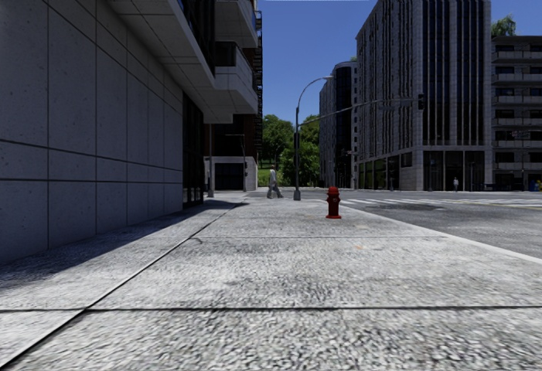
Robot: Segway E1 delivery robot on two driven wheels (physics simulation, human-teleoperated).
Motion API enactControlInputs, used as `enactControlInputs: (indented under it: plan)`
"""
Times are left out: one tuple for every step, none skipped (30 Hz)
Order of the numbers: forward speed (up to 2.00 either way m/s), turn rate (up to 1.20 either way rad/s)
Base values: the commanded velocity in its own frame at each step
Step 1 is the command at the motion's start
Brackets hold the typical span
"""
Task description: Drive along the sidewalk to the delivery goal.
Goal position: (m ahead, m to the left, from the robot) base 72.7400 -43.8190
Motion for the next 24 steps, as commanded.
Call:
enactControlInputs:
  plan:
    - [1.91,0.00]
    - [1.83,0.00]
    - [1.80,0.00]
    - [1.78,0.00]
    - [2.00,0.00]
    - [2.00,0.00]
    - [2.00,0.00]
    - [2.00,0.00]
    - [2.00,0.00]
    - [2.00,0.00]
    - [2.00,0.00]
    - [2.00,0.00]
    - [2.00,0.00]
    - [2.00,0.00]
    - [2.00,0.00]
    - [2.00,0.00]
    - [2.00,0.00]
    - [2.00,0.00]
    - [2.00,0.00]
    - [2.00,0.00]
    - [2.00,0.00]
    - [2.00,0.00]
    - [2.00,0.00]
    - [2.00,0.00]
